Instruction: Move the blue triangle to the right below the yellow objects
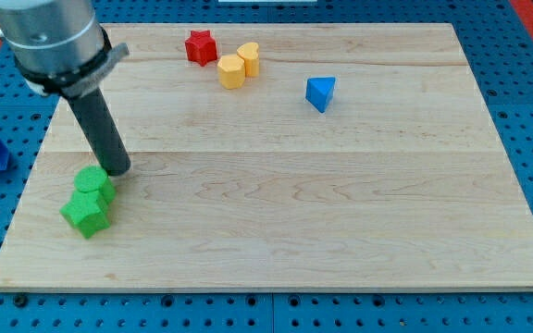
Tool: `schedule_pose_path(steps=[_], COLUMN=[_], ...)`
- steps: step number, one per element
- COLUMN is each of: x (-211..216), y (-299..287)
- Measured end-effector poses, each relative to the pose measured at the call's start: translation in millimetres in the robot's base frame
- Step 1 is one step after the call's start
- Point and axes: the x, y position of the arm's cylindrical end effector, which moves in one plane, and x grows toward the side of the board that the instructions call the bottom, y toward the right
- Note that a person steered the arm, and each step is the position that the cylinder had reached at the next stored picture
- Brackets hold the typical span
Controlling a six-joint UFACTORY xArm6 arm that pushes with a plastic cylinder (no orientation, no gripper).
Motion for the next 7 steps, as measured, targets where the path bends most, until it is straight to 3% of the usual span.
schedule_pose_path(steps=[1, 2, 3, 4, 5, 7], x=[-5, -62, -82, -124, -140, -128], y=[43, 166, 287, 366, 331, 194])
